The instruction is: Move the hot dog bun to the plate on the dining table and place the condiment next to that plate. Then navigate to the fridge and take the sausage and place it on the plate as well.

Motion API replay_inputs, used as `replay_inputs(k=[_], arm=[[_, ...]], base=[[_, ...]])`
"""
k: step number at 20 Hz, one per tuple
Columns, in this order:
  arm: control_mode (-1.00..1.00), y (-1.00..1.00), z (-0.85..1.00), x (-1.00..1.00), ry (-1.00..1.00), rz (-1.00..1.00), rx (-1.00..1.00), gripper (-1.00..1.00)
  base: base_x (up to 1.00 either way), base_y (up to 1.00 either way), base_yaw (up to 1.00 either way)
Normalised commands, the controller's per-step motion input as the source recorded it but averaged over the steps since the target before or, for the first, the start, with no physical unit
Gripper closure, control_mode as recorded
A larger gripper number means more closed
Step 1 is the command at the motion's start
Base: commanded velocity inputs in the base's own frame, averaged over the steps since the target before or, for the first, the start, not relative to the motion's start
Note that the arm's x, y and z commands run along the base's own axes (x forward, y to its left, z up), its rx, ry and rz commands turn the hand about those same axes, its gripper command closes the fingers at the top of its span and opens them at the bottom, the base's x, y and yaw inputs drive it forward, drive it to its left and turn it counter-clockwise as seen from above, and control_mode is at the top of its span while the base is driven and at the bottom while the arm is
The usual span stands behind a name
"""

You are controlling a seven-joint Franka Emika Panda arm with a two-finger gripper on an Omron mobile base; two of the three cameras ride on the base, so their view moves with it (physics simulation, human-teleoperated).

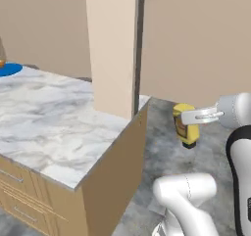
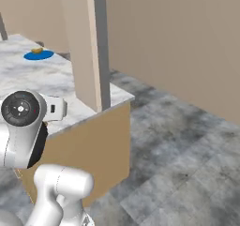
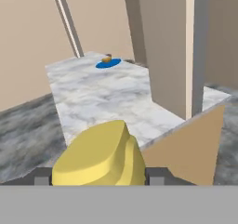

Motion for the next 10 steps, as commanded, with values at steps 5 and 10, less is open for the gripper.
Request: replay_inputs(k=[5,10], arm=[[1.0,0.0,0.0,0.0,0.0,0.0,0.0,1.0],[1.0,0.0,0.0,0.0,0.0,0.0,0.0,1.0]], base=[[0.69,-1.0,-0.45],[1.0,-0.9,-0.1]])
